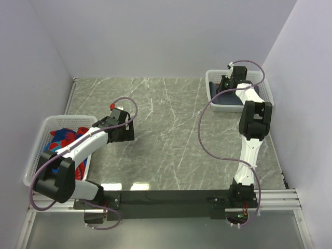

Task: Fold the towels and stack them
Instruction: Neatly place the folded towel into the bin

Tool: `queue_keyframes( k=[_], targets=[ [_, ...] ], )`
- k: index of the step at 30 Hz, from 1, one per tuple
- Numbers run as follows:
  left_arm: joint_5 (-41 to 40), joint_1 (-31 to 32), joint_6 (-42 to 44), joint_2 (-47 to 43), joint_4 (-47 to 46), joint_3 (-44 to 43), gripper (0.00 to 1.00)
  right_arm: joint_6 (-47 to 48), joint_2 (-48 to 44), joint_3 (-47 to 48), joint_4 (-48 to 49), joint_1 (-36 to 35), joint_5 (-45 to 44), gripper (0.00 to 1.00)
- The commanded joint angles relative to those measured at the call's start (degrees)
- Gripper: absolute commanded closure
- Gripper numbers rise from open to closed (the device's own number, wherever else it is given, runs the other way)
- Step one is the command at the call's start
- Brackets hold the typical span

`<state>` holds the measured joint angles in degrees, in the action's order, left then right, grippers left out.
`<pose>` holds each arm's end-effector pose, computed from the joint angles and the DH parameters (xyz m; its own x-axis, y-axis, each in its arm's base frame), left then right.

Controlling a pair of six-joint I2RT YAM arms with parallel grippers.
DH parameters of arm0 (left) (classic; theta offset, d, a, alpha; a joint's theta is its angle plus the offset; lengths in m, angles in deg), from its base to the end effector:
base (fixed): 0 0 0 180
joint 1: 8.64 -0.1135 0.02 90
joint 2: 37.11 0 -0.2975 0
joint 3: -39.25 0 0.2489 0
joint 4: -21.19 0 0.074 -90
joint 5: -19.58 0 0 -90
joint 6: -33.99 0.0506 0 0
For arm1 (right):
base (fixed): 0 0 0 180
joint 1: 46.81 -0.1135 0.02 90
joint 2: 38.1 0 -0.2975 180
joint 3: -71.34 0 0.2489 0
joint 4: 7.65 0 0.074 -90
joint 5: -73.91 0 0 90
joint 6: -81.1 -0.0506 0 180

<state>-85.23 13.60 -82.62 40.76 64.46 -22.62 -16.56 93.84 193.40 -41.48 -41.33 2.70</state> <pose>0.2451 -0.0863 0.2301 -0.8211 -0.1321 -0.5553 -0.1373 0.9900 -0.0324 0.5512 -0.0365 0.2079 -0.7006 0.1940 -0.6867 -0.0484 0.9472 0.3169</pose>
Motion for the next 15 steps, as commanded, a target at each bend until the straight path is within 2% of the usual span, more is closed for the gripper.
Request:
queue_keyframes(
  k=[1,15],
  targets=[
    [0.66,-0.18,0.77,-2.28,-1.55,-1.91,0.02,0.19,-0.54,2.28,0.54,-1.52,4.32,0.89],
    [0.92,-0.18,0.86,-2.98,-1.46,-1.82,0.02,2.56,-5.73,-1.41,0.8,-2.75,1.96,0.88]
  ],
)
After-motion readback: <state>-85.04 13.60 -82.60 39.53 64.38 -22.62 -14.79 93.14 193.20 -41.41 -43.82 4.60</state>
